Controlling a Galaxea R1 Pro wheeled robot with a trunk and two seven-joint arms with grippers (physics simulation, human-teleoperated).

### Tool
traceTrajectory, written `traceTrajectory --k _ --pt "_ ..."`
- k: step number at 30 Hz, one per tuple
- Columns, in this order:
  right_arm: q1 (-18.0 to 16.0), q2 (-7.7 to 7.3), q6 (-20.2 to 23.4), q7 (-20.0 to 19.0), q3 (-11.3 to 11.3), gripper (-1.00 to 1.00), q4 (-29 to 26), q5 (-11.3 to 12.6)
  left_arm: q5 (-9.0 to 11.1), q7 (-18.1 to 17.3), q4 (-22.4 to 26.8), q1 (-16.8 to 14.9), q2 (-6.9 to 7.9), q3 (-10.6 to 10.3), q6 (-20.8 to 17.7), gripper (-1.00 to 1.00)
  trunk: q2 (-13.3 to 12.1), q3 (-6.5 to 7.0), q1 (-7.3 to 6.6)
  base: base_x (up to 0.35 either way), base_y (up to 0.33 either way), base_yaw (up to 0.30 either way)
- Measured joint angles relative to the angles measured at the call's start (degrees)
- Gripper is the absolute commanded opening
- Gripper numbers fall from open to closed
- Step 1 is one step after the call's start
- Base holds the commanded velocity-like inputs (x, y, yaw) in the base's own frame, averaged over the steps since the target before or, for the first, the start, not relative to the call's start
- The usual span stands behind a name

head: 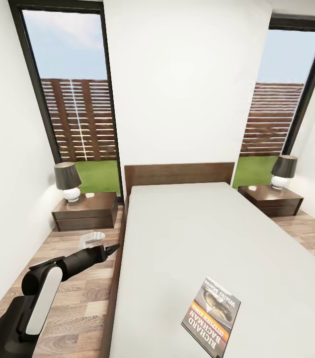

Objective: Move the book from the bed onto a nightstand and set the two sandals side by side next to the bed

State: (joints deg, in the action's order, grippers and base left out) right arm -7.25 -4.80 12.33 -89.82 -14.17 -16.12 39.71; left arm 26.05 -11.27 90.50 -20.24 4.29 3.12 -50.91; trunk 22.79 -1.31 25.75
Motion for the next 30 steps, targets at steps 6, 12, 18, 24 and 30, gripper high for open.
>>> traceTrajectory --k 6,12,18,24,30 --pt "0.0 0.05 -0.1 0.0 0.0 -1.00 0.0 0.0 0.0 -0.4 0.0 0.0 0.02 0.0 0.0 1.00 0.0 0.00 0.00 0.000 0.000 0.000" --pt "0.0 0.04 0.0 0.0 0.0 -1.00 0.0 -0.1 0.0 -0.5 0.1 0.1 0.03 -0.1 0.4 1.00 0.0 0.00 0.00 0.000 0.000 0.000" --pt "0.0 0.00 0.0 0.0 0.0 -1.00 0.2 -0.1 0.0 -0.5 0.1 0.0 0.03 -0.2 0.8 1.00 0.0 0.00 0.00 0.000 0.000 0.000" --pt "0.0 0.04 0.0 0.0 0.0 -1.00 0.4 -0.1 0.0 -0.5 0.1 0.0 0.03 -0.2 1.0 1.00 0.0 0.00 0.00 0.000 0.000 0.063" --pt "0.0 0.02 0.1 0.0 0.0 -1.00 0.5 -0.1 0.0 -0.6 0.1 0.1 0.04 -0.3 1.0 1.00 0.0 -0.04 0.00 0.000 0.000 0.218"
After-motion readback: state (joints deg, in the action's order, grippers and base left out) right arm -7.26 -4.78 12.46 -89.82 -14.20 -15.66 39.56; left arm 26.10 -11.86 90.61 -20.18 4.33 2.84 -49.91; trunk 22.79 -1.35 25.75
